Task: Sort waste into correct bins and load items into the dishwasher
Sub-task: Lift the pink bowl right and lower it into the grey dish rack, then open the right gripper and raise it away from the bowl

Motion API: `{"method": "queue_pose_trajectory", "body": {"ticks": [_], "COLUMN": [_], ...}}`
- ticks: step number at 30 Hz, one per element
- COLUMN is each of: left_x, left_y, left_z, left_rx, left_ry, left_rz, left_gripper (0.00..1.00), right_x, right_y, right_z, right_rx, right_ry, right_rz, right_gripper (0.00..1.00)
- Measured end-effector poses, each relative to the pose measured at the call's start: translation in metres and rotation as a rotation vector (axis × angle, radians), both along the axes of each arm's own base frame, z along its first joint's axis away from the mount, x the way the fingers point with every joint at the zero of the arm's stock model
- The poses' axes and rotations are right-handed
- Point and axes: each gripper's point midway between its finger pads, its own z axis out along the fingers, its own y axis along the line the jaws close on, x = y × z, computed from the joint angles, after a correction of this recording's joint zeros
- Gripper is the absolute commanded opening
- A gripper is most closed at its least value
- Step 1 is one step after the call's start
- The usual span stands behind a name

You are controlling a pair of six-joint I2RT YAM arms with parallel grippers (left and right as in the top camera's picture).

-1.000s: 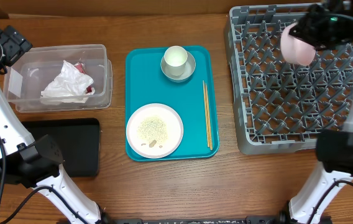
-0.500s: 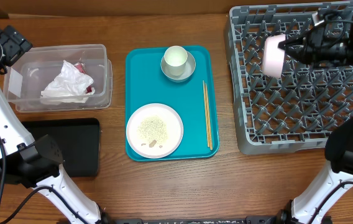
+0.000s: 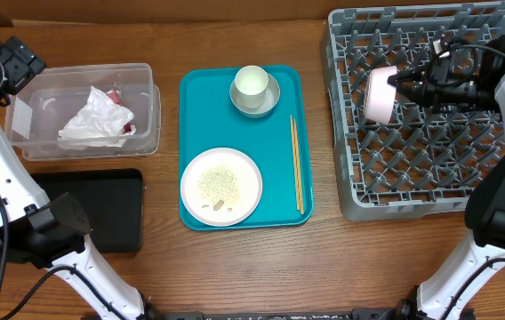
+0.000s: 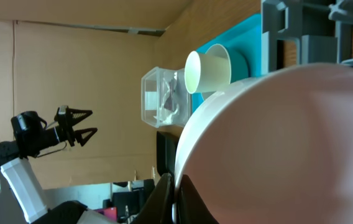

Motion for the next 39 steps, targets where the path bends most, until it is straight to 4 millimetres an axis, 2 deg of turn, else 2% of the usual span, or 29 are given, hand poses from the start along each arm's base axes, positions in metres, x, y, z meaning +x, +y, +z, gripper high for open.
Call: {"method": "queue_pose_trajectory", "body": {"ticks": [11,24,27,33,39], "left_x": [0.0,0.0,0.0,0.0,0.0], "left_y": [0.0,0.0,0.0,0.0,0.0], "left_z": [0.0,0.0,0.0,0.0,0.0], "left_rx": [0.0,0.0,0.0,0.0,0.0], "left_ry": [0.0,0.0,0.0,0.0,0.0], "left_rz": [0.0,0.0,0.0,0.0,0.0], "left_gripper": [1.0,1.0,1.0,1.0,1.0], "right_x": [0.012,0.013,0.013,0.002,-0.013], "right_y": [-0.012,-0.018,-0.031,-0.082,-0.139], "right_z": [-0.006,-0.011,-0.014,-0.021,0.0], "right_rx": [-0.022,-0.017,-0.024,-0.077,-0.209], "right_ry": [0.045,0.14,0.174,0.304,0.371], "right_rz": [-0.059,-0.108,-0.149,-0.289,-0.43], "right_gripper": [0.04,0.07,0.09,0.19,0.29]}}
